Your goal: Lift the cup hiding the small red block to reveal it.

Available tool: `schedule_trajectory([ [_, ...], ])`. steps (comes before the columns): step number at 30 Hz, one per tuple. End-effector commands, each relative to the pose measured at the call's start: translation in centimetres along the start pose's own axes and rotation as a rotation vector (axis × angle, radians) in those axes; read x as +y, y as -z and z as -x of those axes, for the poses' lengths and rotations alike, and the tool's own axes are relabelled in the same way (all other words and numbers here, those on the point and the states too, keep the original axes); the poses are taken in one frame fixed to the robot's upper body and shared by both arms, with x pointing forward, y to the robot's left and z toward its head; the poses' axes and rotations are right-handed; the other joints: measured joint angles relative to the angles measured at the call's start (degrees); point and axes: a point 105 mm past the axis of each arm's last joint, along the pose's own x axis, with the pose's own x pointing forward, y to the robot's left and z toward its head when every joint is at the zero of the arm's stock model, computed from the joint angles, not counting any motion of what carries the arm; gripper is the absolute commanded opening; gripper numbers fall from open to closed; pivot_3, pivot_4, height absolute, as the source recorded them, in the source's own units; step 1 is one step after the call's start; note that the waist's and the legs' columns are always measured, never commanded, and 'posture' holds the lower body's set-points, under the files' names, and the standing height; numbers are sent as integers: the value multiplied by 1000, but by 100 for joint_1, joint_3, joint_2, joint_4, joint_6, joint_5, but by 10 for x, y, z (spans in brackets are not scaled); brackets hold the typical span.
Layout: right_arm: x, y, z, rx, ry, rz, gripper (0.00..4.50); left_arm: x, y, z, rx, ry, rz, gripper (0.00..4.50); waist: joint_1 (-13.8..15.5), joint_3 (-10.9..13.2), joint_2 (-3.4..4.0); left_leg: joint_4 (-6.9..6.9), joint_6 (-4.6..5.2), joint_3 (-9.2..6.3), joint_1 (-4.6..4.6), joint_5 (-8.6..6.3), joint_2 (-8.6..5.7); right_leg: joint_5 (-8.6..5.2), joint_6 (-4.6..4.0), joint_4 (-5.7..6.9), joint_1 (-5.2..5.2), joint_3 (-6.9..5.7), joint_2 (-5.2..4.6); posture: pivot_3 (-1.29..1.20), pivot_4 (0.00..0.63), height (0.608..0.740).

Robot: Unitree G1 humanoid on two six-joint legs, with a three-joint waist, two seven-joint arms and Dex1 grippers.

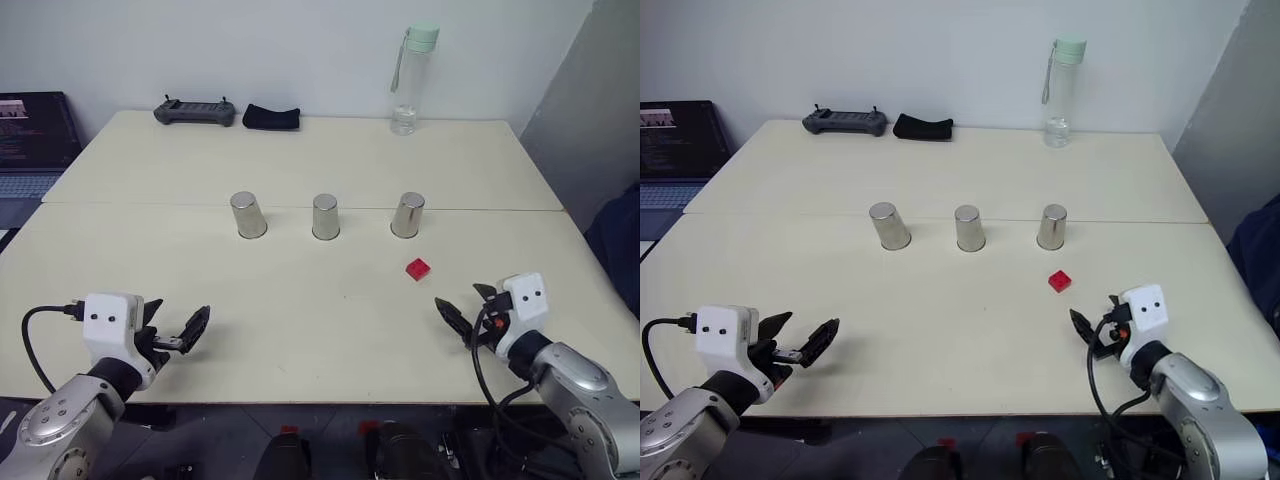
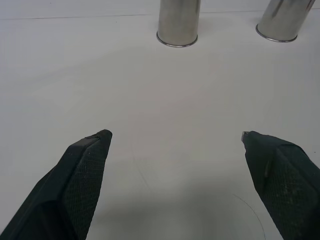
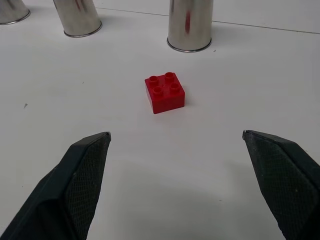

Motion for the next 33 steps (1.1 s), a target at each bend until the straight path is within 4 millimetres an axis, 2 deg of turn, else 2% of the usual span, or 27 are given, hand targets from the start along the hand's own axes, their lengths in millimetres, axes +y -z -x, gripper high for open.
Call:
schedule_trajectory([
  [1, -4, -14, 2, -54, 6, 32, 4500, -6, -10, -1, -31, 40, -48, 4459, 0, 0, -1, 0, 0, 0, 0, 0, 0, 0, 0, 0, 0, 0, 0, 0, 150, 740],
  [5, 2, -23, 2, -75, -70, 26, 4500, -14, -18, -3, -33, 155, -85, 4459, 1, 5, -1, 0, 0, 0, 0, 0, 0, 0, 0, 1, 0, 0, 0, 0, 150, 740],
  [8, 8, -29, 3, -83, -155, 29, 4500, -27, -29, 1, -39, 317, -131, 4459, -2, 8, 1, 1, 0, -1, 1, 0, 0, -1, -2, 2, 0, -3, 1, 0, 150, 740],
  [11, 1, -25, 0, -58, -160, 74, 4500, -30, -35, 0, -33, 400, -161, 4459, 0, 14, 6, 0, 0, 0, 0, 0, -2, -1, -2, 1, -1, -2, 0, 0, 150, 740],
  [16, -8, -22, -5, -57, -124, 75, 4500, -27, -37, -4, -40, 393, -176, 4459, 0, 23, 3, -2, 1, 3, -1, 0, -3, -1, -2, -1, -1, 0, 1, 0, 150, 740],
  [33, -7, -21, -1, -57, -128, 103, 4500, -28, -34, 0, -31, 408, -152, 4459, 4, 32, -2, -2, 1, 2, -1, 0, 1, -1, -2, 1, -2, 0, 0, 0, 150, 740],
])
